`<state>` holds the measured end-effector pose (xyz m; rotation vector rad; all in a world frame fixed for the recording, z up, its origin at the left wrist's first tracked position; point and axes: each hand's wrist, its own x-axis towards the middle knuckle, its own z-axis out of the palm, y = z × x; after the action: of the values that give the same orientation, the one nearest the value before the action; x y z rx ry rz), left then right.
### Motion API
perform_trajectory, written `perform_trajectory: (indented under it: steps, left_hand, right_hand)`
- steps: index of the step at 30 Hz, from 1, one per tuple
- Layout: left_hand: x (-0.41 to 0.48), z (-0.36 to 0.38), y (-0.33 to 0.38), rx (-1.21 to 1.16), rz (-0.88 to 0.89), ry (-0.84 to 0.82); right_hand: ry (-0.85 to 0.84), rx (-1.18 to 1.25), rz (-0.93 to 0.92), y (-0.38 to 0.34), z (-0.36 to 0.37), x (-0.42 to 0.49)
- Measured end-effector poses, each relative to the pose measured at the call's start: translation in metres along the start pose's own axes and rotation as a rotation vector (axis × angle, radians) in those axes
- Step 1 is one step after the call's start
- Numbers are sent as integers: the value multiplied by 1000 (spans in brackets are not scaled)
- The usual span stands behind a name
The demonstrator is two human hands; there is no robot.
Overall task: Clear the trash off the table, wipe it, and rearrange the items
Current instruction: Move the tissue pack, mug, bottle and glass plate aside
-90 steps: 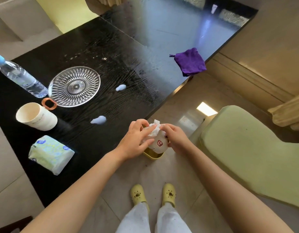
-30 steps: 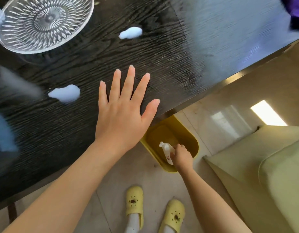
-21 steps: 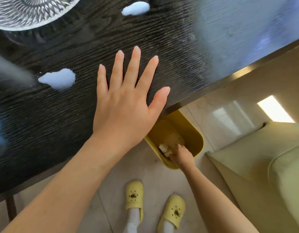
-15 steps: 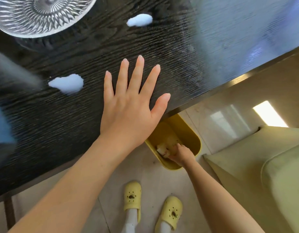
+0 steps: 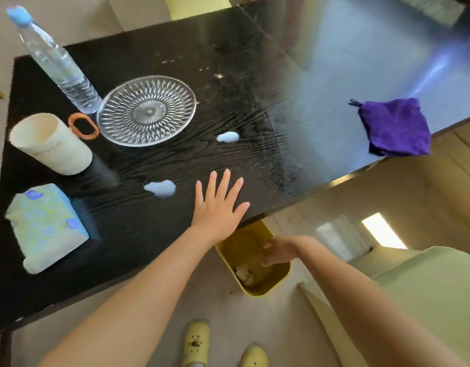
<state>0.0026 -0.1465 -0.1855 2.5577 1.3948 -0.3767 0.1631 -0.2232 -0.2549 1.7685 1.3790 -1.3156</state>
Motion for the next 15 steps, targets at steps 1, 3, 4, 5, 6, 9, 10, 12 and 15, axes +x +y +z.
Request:
perform_trajectory:
  steps: [1,3,4,5,6,9,10,12,15]
  left_hand:
    - [0,-4,1,-5,-4,-29]
    - [-2,-15,3,-48,-19,-94]
    - [-4,-21,3,-76,-28,-132]
    - [-5,-29,3,-102,-37,-173]
    - [-7,-38,3,-122,-45,-210]
    - [-14,-72,1,-157,-79,-284]
    - [-19,-86,0,-179,-86,-307]
    - [-30,-116,-3,-221,-83,-343]
    - [-51,-160,-15,-243,-75,-363]
  right_hand:
    - [-7,-30,-17,-2,-9,-18]
    - [-15,-74,-45,-4,-27,-54]
    - [-14,-88,-56,-4,-36,-70]
    - [-3,-102,-71,-5,-45,-87]
    - [20,-117,-85,-6,-54,-102]
    - [110,-150,-118,-14,-80,-143]
    - [128,-168,-122,-18,-88,-153]
    - [167,-225,-123,-29,-105,-174]
    - [207,-265,-143,-53,-128,-208]
